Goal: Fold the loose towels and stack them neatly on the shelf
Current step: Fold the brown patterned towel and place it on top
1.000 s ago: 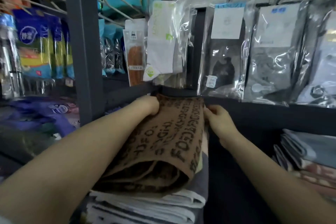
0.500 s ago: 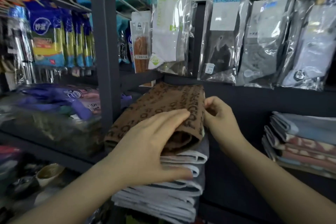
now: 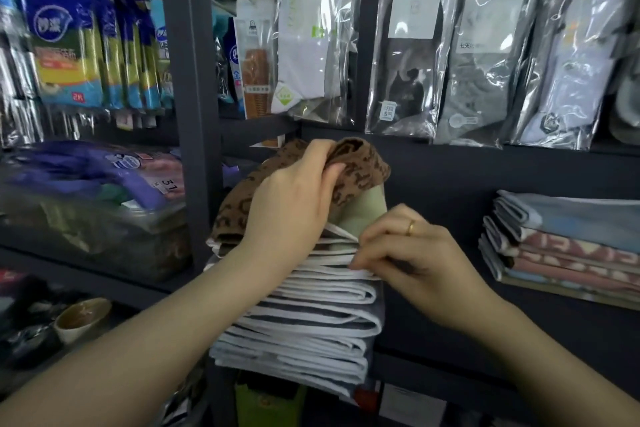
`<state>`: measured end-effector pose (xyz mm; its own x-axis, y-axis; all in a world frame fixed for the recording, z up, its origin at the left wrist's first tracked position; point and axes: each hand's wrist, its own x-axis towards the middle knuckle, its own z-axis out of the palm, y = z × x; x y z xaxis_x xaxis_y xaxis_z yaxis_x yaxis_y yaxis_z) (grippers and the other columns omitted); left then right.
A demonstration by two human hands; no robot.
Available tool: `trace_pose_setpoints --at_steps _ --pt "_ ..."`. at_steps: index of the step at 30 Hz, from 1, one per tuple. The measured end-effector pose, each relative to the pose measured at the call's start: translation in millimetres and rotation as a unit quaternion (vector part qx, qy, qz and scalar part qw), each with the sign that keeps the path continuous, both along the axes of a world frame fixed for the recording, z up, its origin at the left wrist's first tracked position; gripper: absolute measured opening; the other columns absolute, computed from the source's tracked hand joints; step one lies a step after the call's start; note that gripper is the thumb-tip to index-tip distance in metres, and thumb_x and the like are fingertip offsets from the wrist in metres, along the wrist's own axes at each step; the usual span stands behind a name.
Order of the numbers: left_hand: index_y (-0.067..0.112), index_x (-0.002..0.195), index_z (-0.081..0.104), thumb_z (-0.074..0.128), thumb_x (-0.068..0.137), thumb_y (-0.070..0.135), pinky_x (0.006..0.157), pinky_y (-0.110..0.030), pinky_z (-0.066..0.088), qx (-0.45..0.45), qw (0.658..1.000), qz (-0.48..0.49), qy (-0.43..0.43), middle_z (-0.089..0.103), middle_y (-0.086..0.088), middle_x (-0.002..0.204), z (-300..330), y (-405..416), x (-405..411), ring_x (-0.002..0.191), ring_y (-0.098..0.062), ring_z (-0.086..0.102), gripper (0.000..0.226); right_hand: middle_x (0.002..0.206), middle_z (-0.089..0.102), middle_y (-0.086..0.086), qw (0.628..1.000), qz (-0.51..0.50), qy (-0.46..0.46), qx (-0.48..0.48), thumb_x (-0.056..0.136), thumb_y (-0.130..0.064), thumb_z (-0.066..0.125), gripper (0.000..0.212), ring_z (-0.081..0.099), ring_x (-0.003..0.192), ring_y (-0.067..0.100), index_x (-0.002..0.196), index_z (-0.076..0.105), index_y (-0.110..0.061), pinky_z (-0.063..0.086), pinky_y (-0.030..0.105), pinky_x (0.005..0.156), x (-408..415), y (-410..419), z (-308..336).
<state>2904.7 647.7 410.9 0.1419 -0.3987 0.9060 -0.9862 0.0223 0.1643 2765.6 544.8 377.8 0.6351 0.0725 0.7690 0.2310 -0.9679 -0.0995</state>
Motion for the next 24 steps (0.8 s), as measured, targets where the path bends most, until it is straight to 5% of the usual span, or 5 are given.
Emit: trace_pose_setpoints --at_steps 7,12,15,19,24 --pt "-0.002 0.109 0.058 0.044 0.093 0.023 0.049 -0.037 0.047 -0.036 0.998 0.027 -0.035 0.067 -0.015 0.074 13 -1 1 0.059 -0.033 0.063 0.033 0.107 0.057 -0.005 0.985 -0.162 0.051 0.026 0.078 -0.042 0.066 0.042 0.052 0.101 0.013 0.11 0.064 -0.016 0.047 0.026 0.086 7 -1 12" --pt "-0.005 0.105 0.063 0.046 0.091 0.014 0.056 -0.038 0.054 -0.141 0.985 0.068 -0.066 0.069 -0.017 0.082 26 -5 11 0.065 -0.031 0.066 0.028 0.081 0.066 0.006 0.982 -0.109 -0.024 -0.151 0.087 -0.023 0.056 0.025 0.061 0.069 0.025 0.075 0.068 -0.005 0.051 0.034 0.052 11 -3 8" --pt "-0.002 0.105 0.066 0.052 0.086 0.015 0.065 -0.04 0.057 -0.019 0.991 0.022 -0.13 0.07 -0.016 0.092 -2 -7 7 0.077 -0.029 0.069 0.028 0.08 0.065 0.006 0.983 -0.031 -0.034 -0.175 0.087 -0.02 0.058 0.023 0.06 0.066 0.021 0.075 0.069 -0.004 0.05 0.029 0.057 5 -13 1" --pt "0.018 0.112 0.062 0.059 0.083 0.043 0.088 -0.029 0.049 0.225 0.967 -0.063 -0.104 0.06 0.005 0.116 -11 6 10 0.106 -0.011 0.057 0.039 0.053 0.052 0.003 0.993 0.032 -0.072 0.084 0.094 -0.035 0.046 0.05 0.048 0.049 0.01 0.051 0.052 -0.01 0.037 0.018 0.05 2 -35 5" --pt "0.028 0.098 0.066 0.044 0.083 0.053 0.077 -0.009 0.042 0.233 0.966 -0.113 0.029 0.063 0.013 0.098 18 5 21 0.091 0.002 0.056 0.036 0.06 0.054 0.007 0.844 -0.053 -0.065 0.529 0.097 -0.022 0.042 0.037 0.046 0.04 0.008 0.061 0.051 -0.015 0.036 0.019 0.04 47 -86 30"
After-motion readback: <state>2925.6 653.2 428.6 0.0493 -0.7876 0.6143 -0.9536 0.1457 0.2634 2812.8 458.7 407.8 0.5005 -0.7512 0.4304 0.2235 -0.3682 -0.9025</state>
